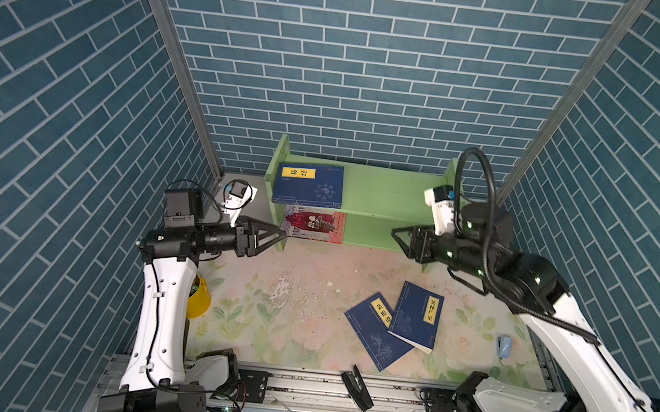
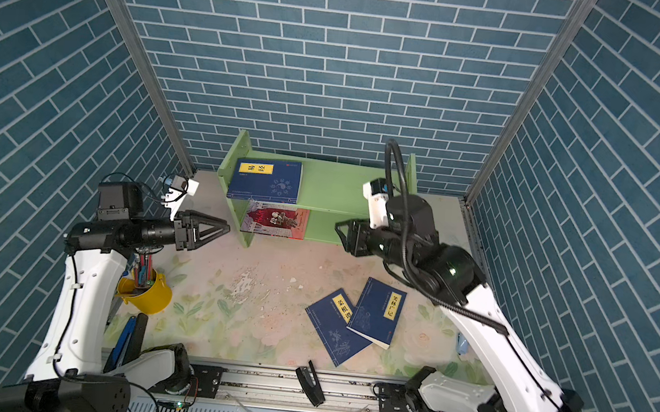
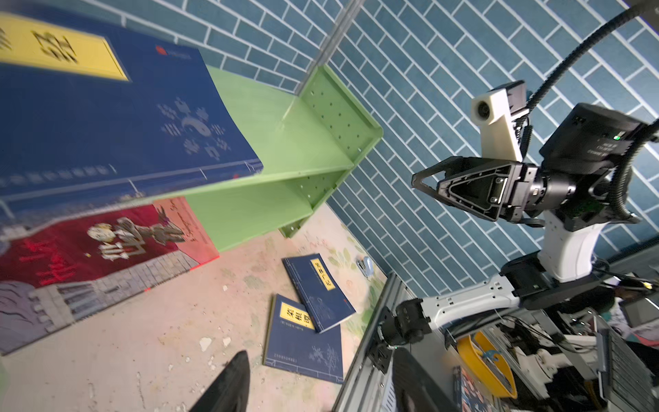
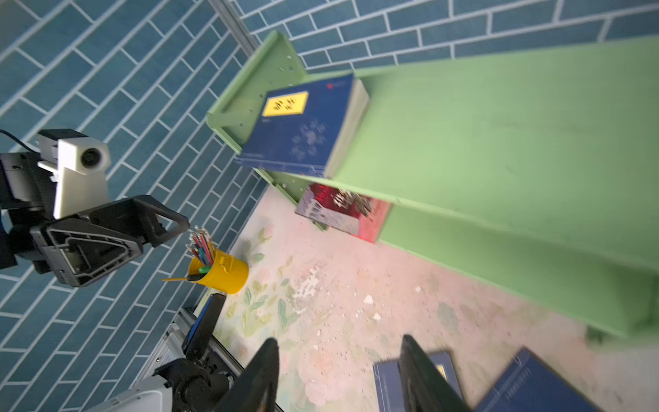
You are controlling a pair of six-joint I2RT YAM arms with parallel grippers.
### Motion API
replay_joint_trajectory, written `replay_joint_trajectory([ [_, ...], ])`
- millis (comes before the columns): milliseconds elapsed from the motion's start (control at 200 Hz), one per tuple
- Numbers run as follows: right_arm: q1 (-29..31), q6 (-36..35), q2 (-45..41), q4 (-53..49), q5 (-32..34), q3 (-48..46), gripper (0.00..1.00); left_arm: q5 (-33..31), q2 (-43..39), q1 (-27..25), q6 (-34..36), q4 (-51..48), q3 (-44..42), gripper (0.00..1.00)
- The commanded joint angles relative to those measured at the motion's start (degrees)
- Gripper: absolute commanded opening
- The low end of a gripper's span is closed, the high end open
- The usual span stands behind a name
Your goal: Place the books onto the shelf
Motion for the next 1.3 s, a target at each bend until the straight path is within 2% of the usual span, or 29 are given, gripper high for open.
replay_joint_trajectory([
  [0,0.88,10.77,-5.6,3.55,9.7,-16.12,0.55,1.88,-1.53,-3.16,5.95,-6.79,-3.03,0.66],
  [210,1.76,26.42,-14.96,1.51,16.98,-33.77,0.61,-5.49,-6.06,-13.82,1.88,-1.18,-7.92,0.66],
  [350,1.79,32.16,-16.78,-5.45,24.8,-38.18,0.67,-7.69,-7.95,-18.14,-4.91,6.72,-11.09,0.67],
  [425,0.18,34.07,-18.57,-6.52,26.78,-41.46,0.72,-7.75,-7.85,-19.33,-7.45,9.37,-12.17,0.67],
  [565,-9.23,34.16,-23.0,0.85,17.92,-50.24,0.74,-9.62,-7.65,-21.26,-13.14,15.32,-14.85,0.67],
  [685,-14.21,34.18,-25.29,6.7,14.16,-54.36,0.73,-11.97,-7.42,-23.16,-15.7,18.94,-16.27,0.67],
  [770,-16.91,32.43,-23.12,8.19,12.15,-54.69,0.75,-12.71,-7.11,-24.31,-17.63,21.09,-16.97,0.67],
  [950,-22.76,29.85,-14.98,18.28,1.9,-57.25,0.74,-14.25,-6.03,-26.62,-18.43,23.03,-17.57,0.67],
  [1295,-26.25,21.51,-8.99,15.72,1.87,-54.98,0.69,-16.87,-3.34,-29.4,-22.28,30.08,-20.02,0.67],
])
